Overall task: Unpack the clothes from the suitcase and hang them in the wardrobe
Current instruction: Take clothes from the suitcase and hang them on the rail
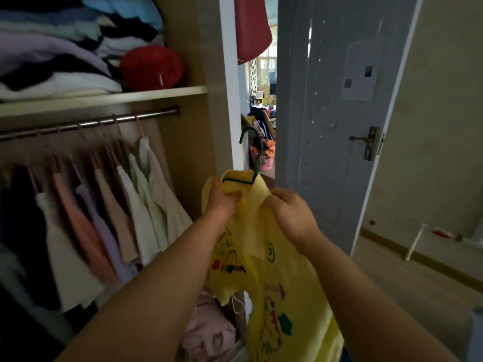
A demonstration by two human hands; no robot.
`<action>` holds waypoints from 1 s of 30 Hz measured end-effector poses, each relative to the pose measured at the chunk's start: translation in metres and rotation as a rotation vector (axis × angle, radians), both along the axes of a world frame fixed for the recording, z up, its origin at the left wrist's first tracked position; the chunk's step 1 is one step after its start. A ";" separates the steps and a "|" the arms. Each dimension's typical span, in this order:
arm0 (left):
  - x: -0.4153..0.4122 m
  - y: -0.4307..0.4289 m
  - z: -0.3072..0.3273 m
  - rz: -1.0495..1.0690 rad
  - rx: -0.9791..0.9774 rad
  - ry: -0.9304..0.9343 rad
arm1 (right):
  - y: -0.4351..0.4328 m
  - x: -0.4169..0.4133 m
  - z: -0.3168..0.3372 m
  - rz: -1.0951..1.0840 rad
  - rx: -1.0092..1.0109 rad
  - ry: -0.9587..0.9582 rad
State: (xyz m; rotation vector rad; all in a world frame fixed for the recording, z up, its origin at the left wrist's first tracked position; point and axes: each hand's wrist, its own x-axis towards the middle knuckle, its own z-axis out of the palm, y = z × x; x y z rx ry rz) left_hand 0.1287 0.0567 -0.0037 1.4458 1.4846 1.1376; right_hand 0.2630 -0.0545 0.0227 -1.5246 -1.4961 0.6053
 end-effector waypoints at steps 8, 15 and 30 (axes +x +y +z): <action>-0.046 0.018 0.010 -0.002 -0.145 -0.159 | 0.061 -0.044 -0.015 -0.078 0.089 -0.211; -0.089 0.075 0.013 -0.059 -0.168 -0.145 | 0.123 -0.088 -0.021 -0.140 0.126 -0.282; -0.162 0.202 0.048 -0.128 -0.129 -0.163 | 0.269 -0.183 -0.001 -0.214 0.276 -0.318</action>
